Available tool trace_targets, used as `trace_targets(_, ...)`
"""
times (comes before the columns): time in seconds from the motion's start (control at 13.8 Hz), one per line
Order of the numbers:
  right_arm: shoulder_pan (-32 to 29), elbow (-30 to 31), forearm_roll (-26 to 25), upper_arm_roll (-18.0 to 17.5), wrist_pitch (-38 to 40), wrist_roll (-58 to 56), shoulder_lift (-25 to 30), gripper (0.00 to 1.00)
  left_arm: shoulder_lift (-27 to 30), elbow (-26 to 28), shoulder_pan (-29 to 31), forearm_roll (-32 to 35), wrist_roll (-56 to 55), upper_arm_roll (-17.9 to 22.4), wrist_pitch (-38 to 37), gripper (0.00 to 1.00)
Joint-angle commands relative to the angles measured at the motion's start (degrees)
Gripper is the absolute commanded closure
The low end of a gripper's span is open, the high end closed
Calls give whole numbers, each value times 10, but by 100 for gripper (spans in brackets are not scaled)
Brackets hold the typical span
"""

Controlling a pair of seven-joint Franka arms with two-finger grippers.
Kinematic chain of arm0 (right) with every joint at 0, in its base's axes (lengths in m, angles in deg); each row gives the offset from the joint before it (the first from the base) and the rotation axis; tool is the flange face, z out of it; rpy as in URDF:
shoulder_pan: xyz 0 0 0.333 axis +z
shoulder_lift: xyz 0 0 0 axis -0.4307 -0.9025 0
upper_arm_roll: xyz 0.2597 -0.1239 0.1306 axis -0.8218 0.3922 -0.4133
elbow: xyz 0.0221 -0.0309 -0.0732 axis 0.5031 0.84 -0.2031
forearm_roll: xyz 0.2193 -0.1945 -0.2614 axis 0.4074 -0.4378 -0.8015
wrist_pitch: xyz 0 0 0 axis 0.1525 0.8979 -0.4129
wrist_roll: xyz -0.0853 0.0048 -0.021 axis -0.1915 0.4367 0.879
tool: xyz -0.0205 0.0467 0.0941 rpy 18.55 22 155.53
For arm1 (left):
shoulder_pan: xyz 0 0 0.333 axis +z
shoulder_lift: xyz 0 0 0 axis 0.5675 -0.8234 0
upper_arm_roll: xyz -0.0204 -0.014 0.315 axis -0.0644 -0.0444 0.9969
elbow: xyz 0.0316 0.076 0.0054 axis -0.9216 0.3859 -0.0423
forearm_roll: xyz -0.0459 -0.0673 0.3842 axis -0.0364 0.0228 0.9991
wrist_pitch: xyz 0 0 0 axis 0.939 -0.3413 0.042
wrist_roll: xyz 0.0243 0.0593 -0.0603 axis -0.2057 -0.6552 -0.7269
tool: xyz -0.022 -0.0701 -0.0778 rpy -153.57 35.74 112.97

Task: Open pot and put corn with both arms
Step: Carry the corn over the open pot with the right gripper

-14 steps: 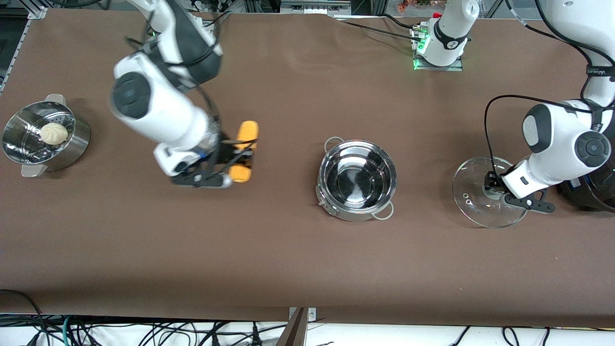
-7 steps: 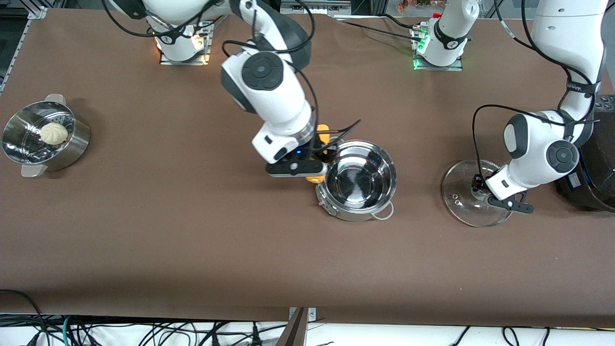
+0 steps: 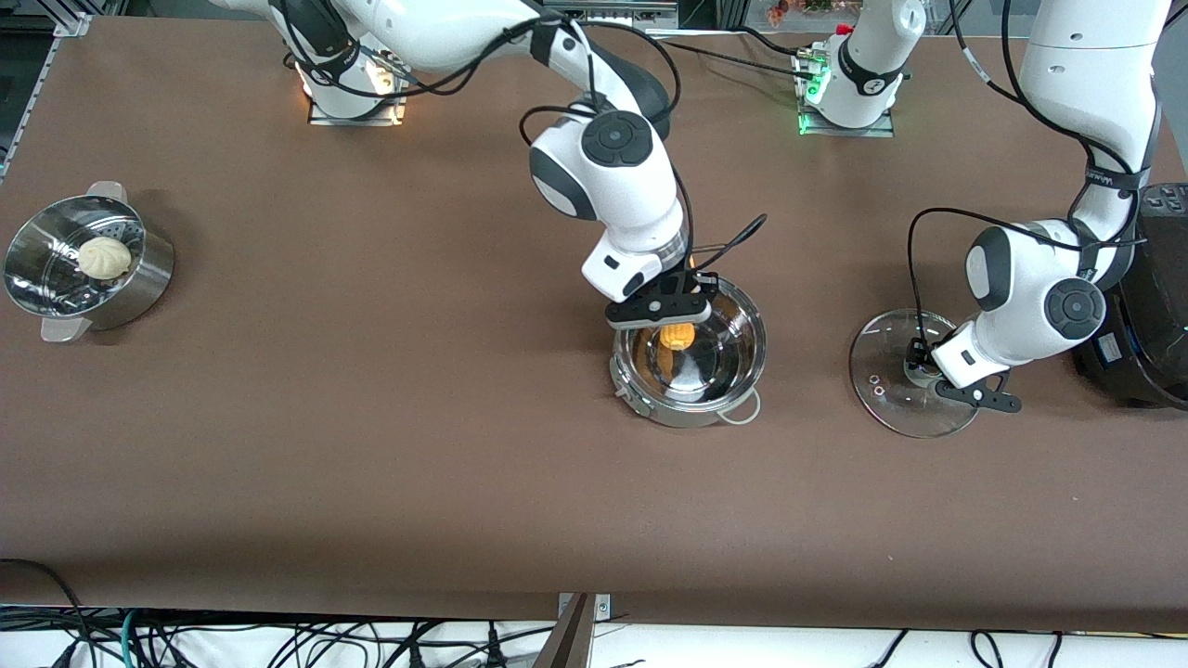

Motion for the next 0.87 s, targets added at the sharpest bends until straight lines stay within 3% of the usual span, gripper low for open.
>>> trace_targets(0.0,3,-40,-7,5,-25,8,-37,100,1,8,-5,-13,9,3,5,2)
trace_targets(0.22,11,-39,-7,3,-57,8,-52,100,23,31,-5,-11,8,3,-2,0)
trace_targets(0.51,13,-36,-7,2,-108,9,-69,100,123,102,-5,-10,8,1,-17,0)
trace_targets(0.8,12,-33,-7,3,-112,7,-79,99,210,109,-4,-10,7,1,-36,0)
